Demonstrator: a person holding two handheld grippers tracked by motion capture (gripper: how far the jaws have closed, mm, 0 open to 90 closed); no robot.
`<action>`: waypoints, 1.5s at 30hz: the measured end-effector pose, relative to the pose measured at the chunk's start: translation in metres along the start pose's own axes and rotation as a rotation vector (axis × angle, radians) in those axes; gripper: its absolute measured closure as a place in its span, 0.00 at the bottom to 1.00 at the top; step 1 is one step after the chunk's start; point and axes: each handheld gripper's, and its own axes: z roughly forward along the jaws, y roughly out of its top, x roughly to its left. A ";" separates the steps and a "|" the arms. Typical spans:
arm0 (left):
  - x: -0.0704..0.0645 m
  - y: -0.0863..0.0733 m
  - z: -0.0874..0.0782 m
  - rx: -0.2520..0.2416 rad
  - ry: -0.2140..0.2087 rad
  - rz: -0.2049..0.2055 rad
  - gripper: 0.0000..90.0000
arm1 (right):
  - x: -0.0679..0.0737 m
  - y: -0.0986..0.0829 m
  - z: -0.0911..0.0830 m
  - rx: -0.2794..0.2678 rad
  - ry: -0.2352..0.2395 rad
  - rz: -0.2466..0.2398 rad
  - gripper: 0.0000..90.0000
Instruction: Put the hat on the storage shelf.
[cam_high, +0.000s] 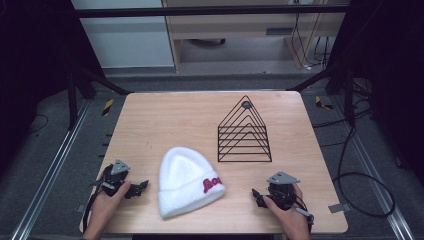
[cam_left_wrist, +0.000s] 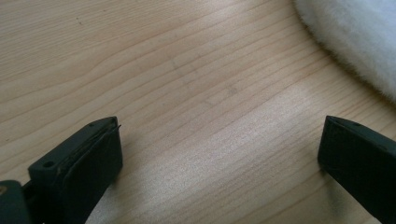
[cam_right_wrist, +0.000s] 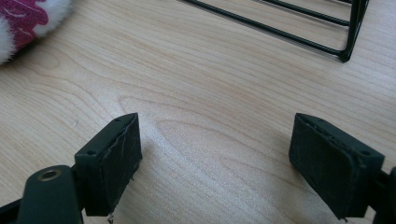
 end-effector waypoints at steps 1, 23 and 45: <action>0.000 0.000 0.000 0.000 0.000 0.000 0.00 | 0.000 0.000 0.000 0.000 0.000 0.000 0.19; -0.020 0.040 -0.008 0.004 -0.086 0.065 0.04 | 0.005 0.004 0.004 0.001 -0.031 0.020 0.18; -0.048 0.132 0.001 0.056 -0.122 0.203 0.13 | 0.020 0.053 -0.005 0.053 0.036 -0.078 0.37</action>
